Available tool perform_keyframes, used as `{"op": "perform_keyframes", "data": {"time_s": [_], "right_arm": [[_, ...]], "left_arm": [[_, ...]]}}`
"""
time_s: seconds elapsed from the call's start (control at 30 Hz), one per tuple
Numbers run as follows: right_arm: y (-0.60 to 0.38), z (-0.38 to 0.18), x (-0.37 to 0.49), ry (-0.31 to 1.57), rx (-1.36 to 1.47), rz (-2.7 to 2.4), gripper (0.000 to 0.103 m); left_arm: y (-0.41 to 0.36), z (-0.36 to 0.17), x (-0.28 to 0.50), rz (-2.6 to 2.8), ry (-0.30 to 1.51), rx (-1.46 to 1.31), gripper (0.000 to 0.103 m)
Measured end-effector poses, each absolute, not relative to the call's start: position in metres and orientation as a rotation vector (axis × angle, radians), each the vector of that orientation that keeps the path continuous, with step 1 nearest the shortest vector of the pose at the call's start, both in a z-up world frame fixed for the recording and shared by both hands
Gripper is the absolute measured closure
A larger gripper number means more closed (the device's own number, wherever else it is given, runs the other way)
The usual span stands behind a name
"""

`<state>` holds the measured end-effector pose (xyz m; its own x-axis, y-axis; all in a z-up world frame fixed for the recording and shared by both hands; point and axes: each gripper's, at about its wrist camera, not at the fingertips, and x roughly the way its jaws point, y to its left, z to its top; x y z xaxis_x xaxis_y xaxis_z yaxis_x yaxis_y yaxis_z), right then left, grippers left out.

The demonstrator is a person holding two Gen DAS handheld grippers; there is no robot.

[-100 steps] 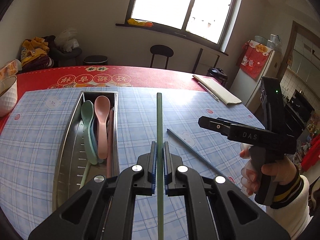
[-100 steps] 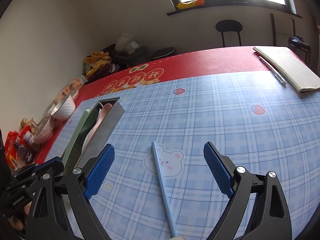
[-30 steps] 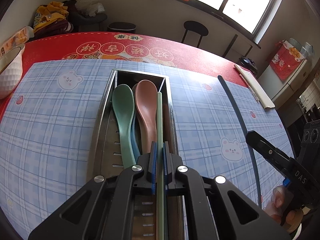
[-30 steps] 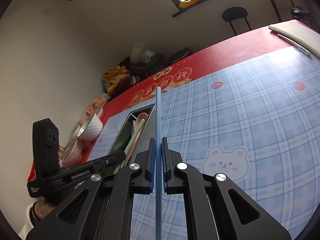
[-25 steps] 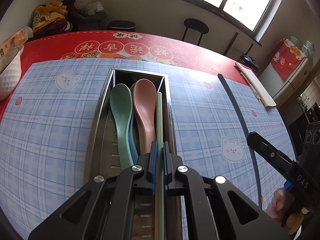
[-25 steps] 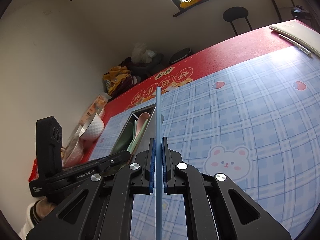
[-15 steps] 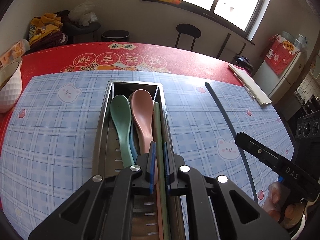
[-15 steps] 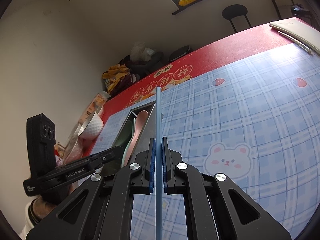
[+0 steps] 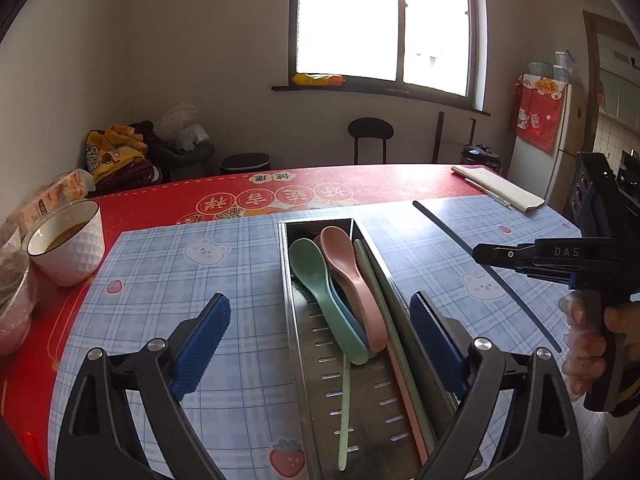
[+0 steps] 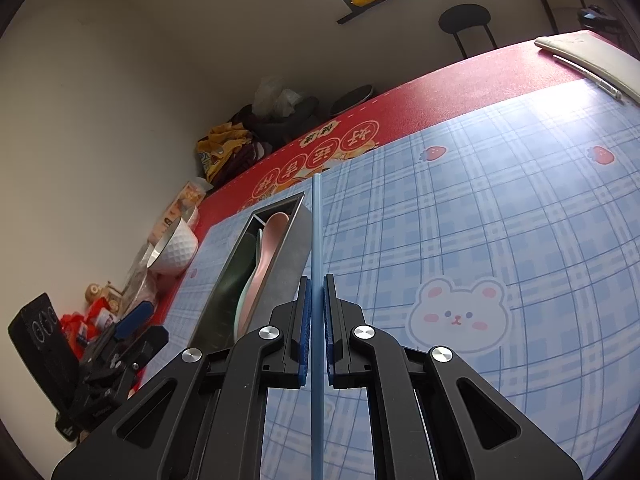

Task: Organize utensils
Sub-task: 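Carry the blue chopstick into the steel tray and open the right tool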

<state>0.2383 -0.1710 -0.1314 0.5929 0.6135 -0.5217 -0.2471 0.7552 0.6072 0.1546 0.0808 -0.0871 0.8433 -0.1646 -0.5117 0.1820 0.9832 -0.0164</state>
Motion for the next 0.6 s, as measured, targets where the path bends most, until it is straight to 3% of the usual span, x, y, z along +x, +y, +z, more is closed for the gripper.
{"op": "perform_keyframes", "data": {"time_s": [0.17, 0.6], "right_arm": [[-0.157, -0.131, 0.238, 0.814, 0.497, 0.474, 0.097], [-0.100, -0.115, 0.234, 0.865, 0.588, 0.383, 0.097]], "left_arm": [[0.095, -0.081, 0.153, -0.147, 0.519, -0.008, 0.006], [0.138, -0.070, 0.151, 0.042, 0.488, -0.082, 0.006]]}}
